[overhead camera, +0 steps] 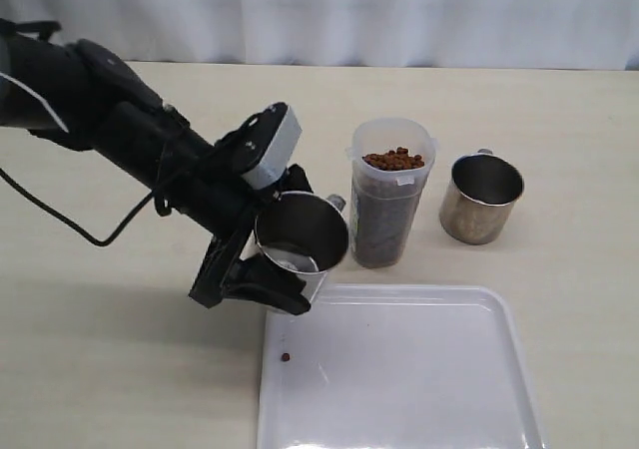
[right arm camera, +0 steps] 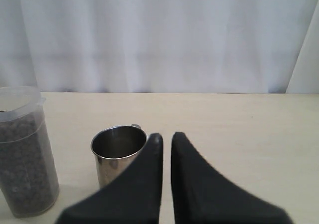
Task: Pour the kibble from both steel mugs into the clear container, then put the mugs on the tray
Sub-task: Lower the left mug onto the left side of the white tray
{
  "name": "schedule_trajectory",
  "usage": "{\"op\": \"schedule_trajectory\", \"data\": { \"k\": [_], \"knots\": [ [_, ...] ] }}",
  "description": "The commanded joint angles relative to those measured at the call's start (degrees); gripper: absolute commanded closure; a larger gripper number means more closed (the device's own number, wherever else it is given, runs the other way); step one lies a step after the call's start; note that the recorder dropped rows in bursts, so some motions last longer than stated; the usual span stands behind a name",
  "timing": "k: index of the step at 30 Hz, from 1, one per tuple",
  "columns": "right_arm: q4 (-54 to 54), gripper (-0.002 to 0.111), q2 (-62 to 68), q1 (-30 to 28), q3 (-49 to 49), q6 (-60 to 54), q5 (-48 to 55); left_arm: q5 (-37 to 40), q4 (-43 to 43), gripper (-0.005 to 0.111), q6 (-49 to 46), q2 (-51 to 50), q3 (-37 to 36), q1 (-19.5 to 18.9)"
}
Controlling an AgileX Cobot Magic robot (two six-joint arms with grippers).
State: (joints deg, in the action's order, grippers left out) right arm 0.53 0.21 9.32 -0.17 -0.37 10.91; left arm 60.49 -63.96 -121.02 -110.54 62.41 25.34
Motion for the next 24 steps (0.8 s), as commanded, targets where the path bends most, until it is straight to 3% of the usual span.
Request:
{"op": "schedule_trajectory", "data": {
  "k": [1, 8, 19, 24],
  "knots": [
    [-0.1, 0.104, -0.2, 0.2, 0.2, 0.0, 0.1, 1.0, -3.8, 0.107, -1.7, -5.0, 0.4, -0.2],
    [-0.1, 0.104, -0.2, 0.2, 0.2, 0.0, 0.1, 0.3, -4.4, 0.107, -1.7, -6.9, 0.4, 2.1],
    [-0.1, 0.104, -0.2, 0.2, 0.2, 0.0, 0.1, -9.5, -4.4, 0.107, -1.7, -6.9, 0.4, 9.2],
    [-0.1, 0.104, -0.2, 0.2, 0.2, 0.0, 0.1, -11.7, -4.7, 0.107, -1.7, -7.0, 0.4, 9.5]
  ]
}}
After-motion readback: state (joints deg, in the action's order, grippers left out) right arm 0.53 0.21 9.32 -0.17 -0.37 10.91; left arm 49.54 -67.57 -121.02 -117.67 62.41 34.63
